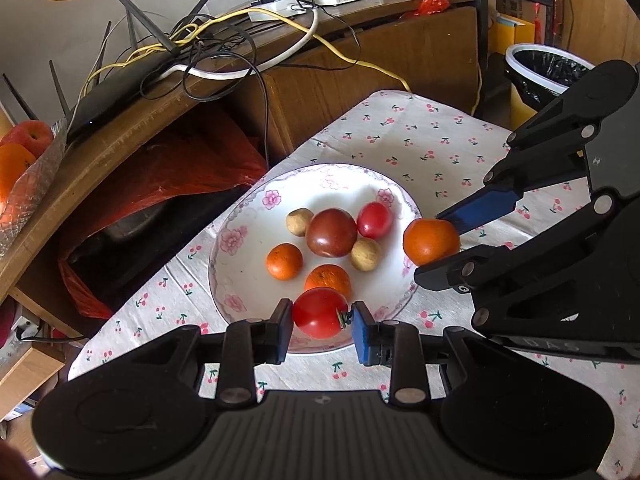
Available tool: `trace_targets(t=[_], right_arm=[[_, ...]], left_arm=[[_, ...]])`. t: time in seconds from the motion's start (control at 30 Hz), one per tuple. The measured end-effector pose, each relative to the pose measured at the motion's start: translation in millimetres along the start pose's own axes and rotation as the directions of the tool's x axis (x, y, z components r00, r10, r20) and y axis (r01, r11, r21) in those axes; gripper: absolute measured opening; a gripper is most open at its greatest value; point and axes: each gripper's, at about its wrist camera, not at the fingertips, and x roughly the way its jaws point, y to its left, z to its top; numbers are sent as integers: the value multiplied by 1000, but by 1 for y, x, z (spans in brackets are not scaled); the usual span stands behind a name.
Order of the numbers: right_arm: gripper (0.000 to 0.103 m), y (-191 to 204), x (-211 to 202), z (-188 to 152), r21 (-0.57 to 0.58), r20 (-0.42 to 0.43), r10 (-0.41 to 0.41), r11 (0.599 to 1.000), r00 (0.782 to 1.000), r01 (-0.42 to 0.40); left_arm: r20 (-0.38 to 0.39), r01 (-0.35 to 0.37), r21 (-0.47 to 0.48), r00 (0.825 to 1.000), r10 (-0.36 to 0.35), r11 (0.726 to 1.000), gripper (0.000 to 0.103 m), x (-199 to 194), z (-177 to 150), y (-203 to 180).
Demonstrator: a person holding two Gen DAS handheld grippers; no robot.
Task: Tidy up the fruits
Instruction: 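Carry the cherry tomato in the left tool while the right tool carries the mandarin to the bowl, then open the left tool over the bowl while the right tool releases the mandarin into it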
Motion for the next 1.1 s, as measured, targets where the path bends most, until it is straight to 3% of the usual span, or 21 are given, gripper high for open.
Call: trace_targets(t=[0.6, 1.1], right_arm=[[28, -15, 33, 11, 9, 10, 22, 1000, 1000, -22], [29, -23, 53, 17, 50, 35, 25, 998, 999, -27]], left_arm=[[-17, -31, -81, 999, 29, 996, 39, 38, 4, 20], [4, -69, -111, 998, 69, 991, 42, 41, 9, 27]])
